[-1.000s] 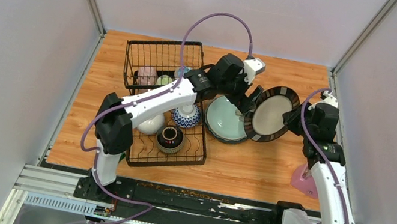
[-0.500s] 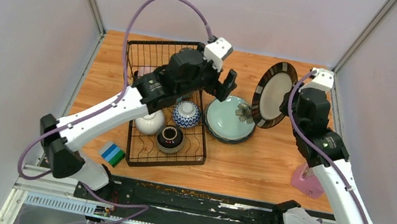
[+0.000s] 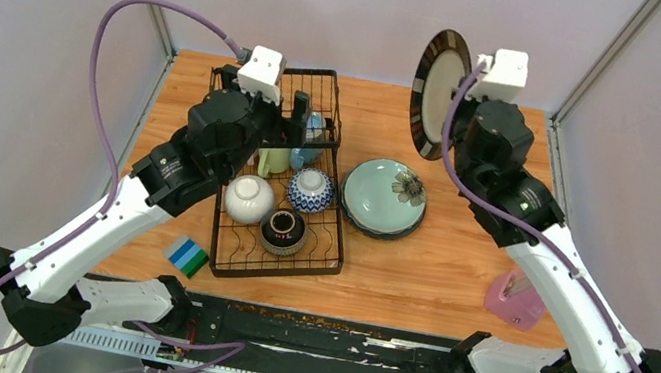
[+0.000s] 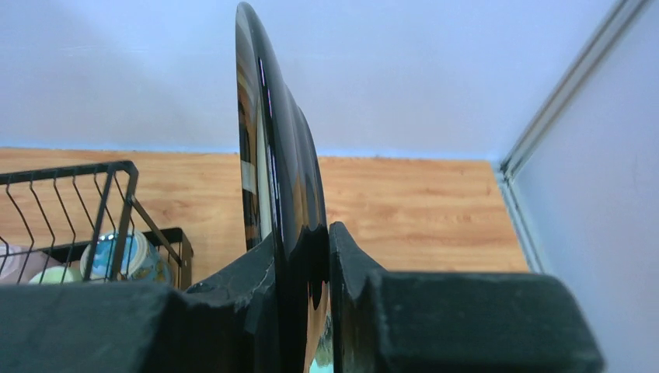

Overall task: Load the mixed dishes into the dish rack
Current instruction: Insert the plate into the dish rack.

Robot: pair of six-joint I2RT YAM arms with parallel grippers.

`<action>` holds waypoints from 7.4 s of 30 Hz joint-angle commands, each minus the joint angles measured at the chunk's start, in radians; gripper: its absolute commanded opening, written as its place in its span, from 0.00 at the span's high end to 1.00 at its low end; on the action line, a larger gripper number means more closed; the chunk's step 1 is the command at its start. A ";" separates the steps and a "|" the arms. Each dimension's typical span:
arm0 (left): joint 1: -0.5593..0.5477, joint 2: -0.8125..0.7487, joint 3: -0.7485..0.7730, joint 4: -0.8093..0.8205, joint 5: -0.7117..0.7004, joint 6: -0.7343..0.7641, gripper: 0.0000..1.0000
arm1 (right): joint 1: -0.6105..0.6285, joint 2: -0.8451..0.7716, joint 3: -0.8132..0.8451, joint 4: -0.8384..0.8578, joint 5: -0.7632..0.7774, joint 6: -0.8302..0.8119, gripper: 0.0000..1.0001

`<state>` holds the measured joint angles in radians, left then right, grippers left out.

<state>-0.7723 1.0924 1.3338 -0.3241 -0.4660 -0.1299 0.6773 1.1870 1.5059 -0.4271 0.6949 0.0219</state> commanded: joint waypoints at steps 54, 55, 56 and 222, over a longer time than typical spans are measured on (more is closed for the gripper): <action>0.685 -0.156 -0.287 -0.164 0.543 -0.320 0.00 | 0.339 0.666 0.473 0.626 0.332 -0.314 1.00; 0.685 -0.155 -0.288 -0.165 0.556 -0.321 0.00 | 0.337 0.664 0.461 0.610 0.328 -0.293 1.00; 0.685 -0.155 -0.292 -0.166 0.560 -0.320 0.00 | 0.334 0.662 0.449 0.593 0.325 -0.266 1.00; 0.685 -0.226 -0.193 -0.284 0.578 -0.280 0.00 | 0.215 0.733 0.615 -0.087 -0.210 0.196 0.55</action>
<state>-0.0849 0.8806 1.1198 -0.6193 0.0959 -0.4206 0.9054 1.9537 2.1475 -0.4999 0.5240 0.1684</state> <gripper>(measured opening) 0.998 0.438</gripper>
